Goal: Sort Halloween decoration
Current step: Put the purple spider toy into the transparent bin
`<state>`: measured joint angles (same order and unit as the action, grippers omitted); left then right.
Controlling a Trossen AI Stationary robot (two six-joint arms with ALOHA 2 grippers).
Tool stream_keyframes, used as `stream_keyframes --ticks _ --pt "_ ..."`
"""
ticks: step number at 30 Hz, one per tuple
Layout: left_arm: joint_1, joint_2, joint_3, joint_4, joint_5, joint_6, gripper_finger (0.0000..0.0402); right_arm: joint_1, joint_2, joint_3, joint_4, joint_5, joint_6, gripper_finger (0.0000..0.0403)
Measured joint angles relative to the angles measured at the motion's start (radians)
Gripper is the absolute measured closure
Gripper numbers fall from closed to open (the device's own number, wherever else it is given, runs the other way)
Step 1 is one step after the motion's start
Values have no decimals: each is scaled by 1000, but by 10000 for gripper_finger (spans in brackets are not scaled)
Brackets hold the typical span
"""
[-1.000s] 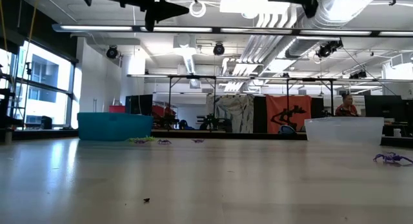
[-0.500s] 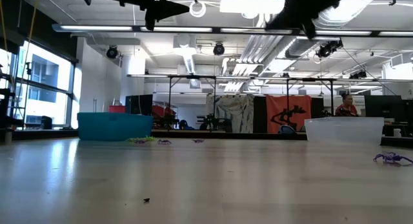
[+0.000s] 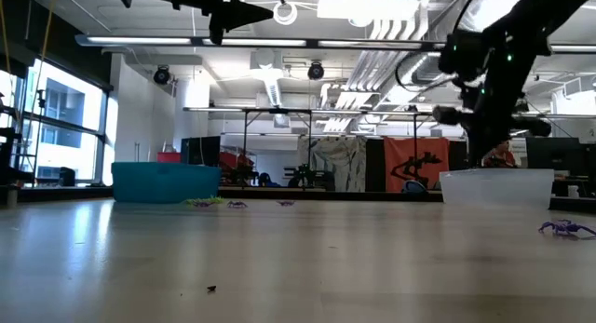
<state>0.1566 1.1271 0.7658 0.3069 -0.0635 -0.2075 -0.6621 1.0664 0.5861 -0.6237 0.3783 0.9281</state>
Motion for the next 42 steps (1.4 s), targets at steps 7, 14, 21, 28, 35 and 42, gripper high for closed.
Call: stream_keyframes --ticks 7,14,21,28,35,42 --pt "0 0 0 0 0 1 220 -131 127 -17 -6 -2 37 402" --pt "0 0 0 0 -5 44 220 -192 213 13 6 -143 -43 364" --pt "0 0 0 0 -8 45 220 -191 215 18 3 -146 -54 264" --pt "0 0 0 0 -12 86 220 -179 100 106 -19 -113 -126 205" --pt "0 0 0 0 -31 89 220 -93 -116 231 190 -220 -330 203" --pt "0 0 0 -10 -31 81 220 123 -183 232 562 -583 -567 203"
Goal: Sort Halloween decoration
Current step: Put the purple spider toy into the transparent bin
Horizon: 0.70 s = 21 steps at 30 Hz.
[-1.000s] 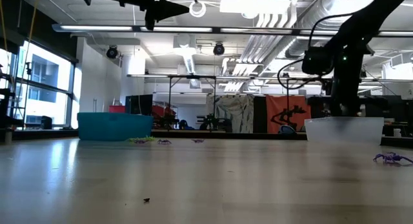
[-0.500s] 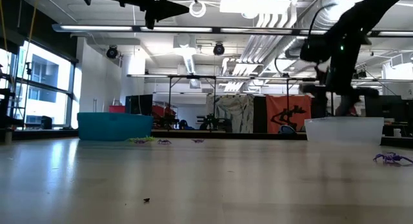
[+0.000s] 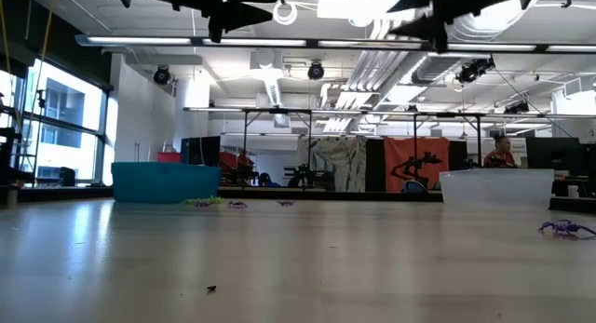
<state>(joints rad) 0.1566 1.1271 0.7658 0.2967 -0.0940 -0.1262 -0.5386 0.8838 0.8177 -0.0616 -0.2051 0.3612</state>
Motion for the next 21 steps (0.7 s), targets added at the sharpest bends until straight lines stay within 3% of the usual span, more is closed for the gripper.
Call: stream_keyframes --ticks 6,13,16,19,21 --pt "0 0 0 -1 26 42 220 192 70 -2 44 -4 -182 204" --pt "0 0 5 -22 24 -12 220 229 112 -2 139 42 -234 204" --pt "18 18 117 -320 -20 -104 228 215 109 -2 145 75 -239 204" --pt "57 92 279 -688 -21 -23 245 197 110 -2 145 94 -239 204" --pt "87 156 351 -818 -10 41 257 187 111 -2 144 96 -239 204"
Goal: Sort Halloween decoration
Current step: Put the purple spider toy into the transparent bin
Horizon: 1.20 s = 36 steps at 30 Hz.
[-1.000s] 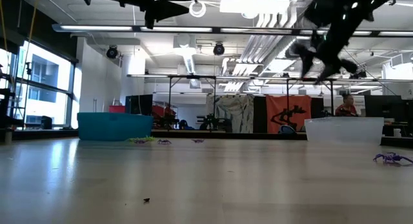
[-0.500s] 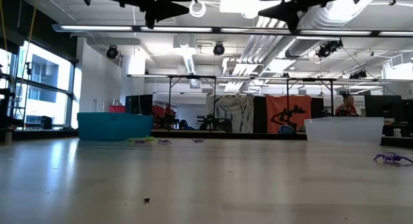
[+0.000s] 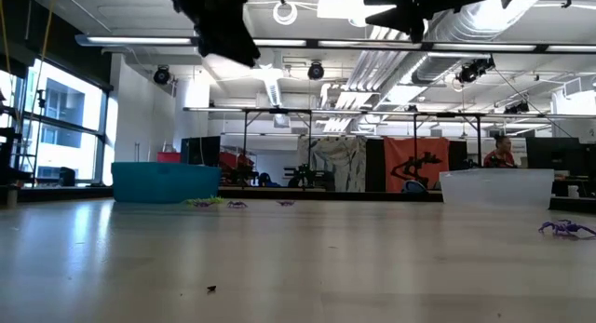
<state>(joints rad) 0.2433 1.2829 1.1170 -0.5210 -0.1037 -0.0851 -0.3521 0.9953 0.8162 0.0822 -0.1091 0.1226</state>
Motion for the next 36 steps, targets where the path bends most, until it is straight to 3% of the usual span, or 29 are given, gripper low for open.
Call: stream_keyframes --ticks 5,8,15,27,36 --pt "69 143 21 -64 147 50 274 -8 0 0 -3 0 28 204" --pt "90 241 21 -82 159 37 274 -8 0 0 -3 2 57 204" --pt "73 411 19 -114 210 316 275 -8 0 0 -3 4 60 204" --pt "70 423 -20 -116 252 698 265 -8 0 0 -45 5 107 204" --pt "48 424 -72 3 218 777 213 -8 1 0 -63 5 136 204"
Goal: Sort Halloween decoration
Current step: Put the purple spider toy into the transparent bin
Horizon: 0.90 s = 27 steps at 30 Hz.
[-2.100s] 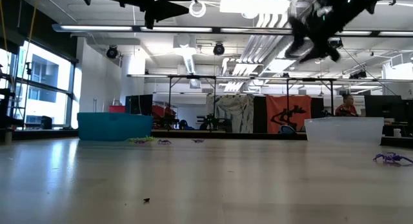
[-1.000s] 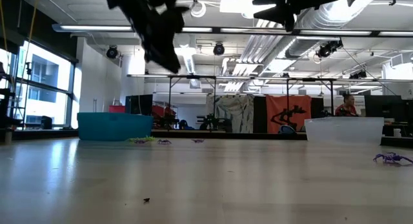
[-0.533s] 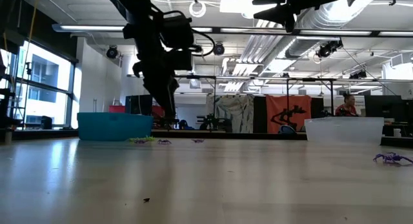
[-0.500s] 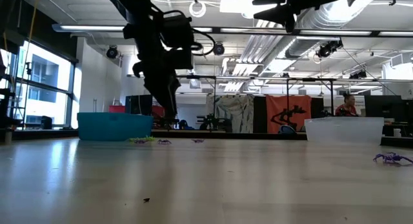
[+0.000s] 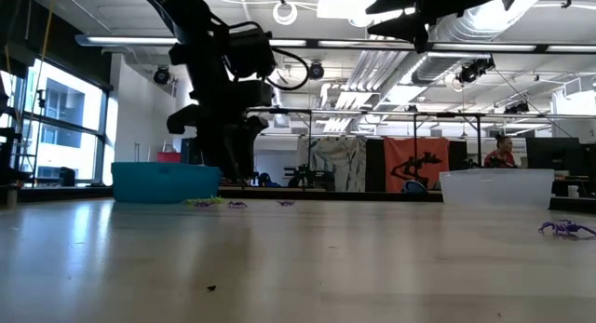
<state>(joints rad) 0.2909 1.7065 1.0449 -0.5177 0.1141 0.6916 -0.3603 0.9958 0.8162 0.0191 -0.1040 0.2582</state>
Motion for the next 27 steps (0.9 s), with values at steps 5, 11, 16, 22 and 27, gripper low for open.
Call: stream_keyframes --ticks 5,11,16,22,27 --pt "8 16 -1 20 -8 -54 200 1 0 0 -5 0 15 204" --pt "33 85 -1 26 -18 -156 202 1 0 0 -10 1 56 204" --pt "33 124 -1 58 -45 -206 203 1 0 0 -24 13 57 204" --pt "34 154 4 48 -36 -245 230 1 0 0 -41 38 104 204" --pt "33 146 2 42 -33 -245 335 14 0 0 -46 41 103 204"
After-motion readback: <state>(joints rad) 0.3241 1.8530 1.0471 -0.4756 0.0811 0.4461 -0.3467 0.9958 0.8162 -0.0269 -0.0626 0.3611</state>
